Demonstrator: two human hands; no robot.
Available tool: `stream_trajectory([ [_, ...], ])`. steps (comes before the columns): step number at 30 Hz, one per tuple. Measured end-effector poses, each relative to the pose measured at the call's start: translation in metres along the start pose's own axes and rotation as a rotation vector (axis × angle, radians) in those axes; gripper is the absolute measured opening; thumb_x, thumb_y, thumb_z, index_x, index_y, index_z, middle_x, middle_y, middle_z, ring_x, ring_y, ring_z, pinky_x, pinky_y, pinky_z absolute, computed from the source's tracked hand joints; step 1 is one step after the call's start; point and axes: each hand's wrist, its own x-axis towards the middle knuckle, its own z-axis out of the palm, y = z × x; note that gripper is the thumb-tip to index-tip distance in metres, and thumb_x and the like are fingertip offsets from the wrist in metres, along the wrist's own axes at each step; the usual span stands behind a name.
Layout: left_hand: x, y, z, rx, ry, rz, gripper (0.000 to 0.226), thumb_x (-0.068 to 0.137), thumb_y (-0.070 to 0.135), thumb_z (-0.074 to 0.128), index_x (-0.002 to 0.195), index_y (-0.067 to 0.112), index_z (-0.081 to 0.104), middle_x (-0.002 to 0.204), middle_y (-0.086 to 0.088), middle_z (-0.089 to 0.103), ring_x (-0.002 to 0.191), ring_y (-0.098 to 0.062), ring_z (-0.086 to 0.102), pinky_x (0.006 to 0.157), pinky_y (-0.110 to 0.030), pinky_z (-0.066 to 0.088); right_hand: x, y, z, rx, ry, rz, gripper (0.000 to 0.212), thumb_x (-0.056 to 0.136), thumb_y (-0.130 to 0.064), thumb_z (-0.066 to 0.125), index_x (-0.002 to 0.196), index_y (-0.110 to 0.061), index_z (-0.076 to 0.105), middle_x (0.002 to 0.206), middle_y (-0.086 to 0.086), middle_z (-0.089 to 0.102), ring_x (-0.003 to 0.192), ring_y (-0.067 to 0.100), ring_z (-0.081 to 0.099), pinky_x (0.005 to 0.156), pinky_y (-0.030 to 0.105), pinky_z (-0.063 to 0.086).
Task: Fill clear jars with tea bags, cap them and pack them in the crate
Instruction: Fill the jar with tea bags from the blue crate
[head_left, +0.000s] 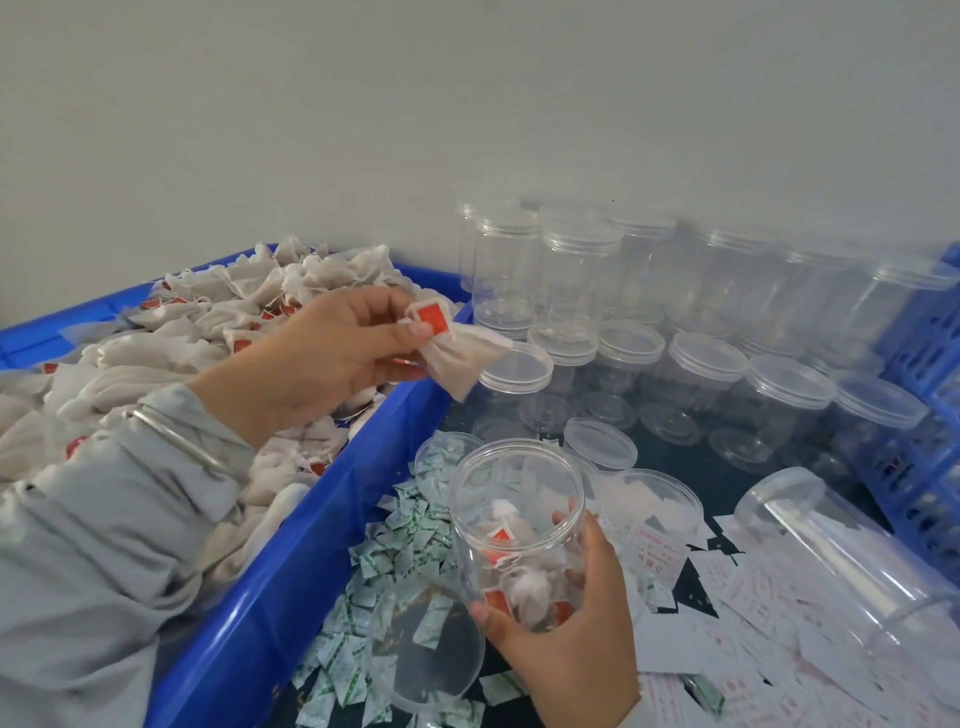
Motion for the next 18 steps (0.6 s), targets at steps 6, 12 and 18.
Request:
stream_trajectory([
  [6, -0.014, -0.010, 0.029, 0.155, -0.390, -0.051, 0.012, 0.065, 0.019, 0.073, 0.074, 0.026, 0.074, 0.081, -0.001, 0.073, 0.074, -0.012, 0.070, 0.068, -0.020, 0.055, 0.000, 0.007, 0.002, -0.046, 0.025, -0.036, 0.103, 0.032, -0.056, 0.083, 0.116, -0.069, 0.023, 0.120, -0.038, 0.037, 0.113, -0.019, 0.038, 0.078, 0.004, 0.041],
  [12, -0.017, -0.016, 0.038, 0.408, -0.359, -0.008, 0.013, 0.068, 0.024, 0.078, 0.076, 0.031, 0.072, 0.074, 0.003, 0.070, 0.066, -0.008, 0.063, 0.064, -0.017, 0.050, 0.002, 0.015, 0.002, -0.069, -0.026, 0.012, 0.103, 0.046, -0.031, 0.093, 0.122, -0.052, 0.026, 0.127, -0.031, 0.034, 0.123, -0.005, 0.038, 0.093, 0.000, 0.030],
  [18, -0.021, -0.015, 0.044, 0.380, -0.412, 0.031, 0.034, 0.079, -0.010, 0.067, 0.078, 0.024, 0.071, 0.106, 0.005, 0.071, 0.103, -0.011, 0.066, 0.077, -0.021, 0.053, 0.005, 0.008, 0.005, -0.062, -0.042, 0.014, 0.107, 0.047, -0.023, 0.094, 0.128, -0.042, 0.026, 0.125, -0.028, 0.034, 0.120, -0.010, 0.036, 0.079, -0.010, 0.024],
])
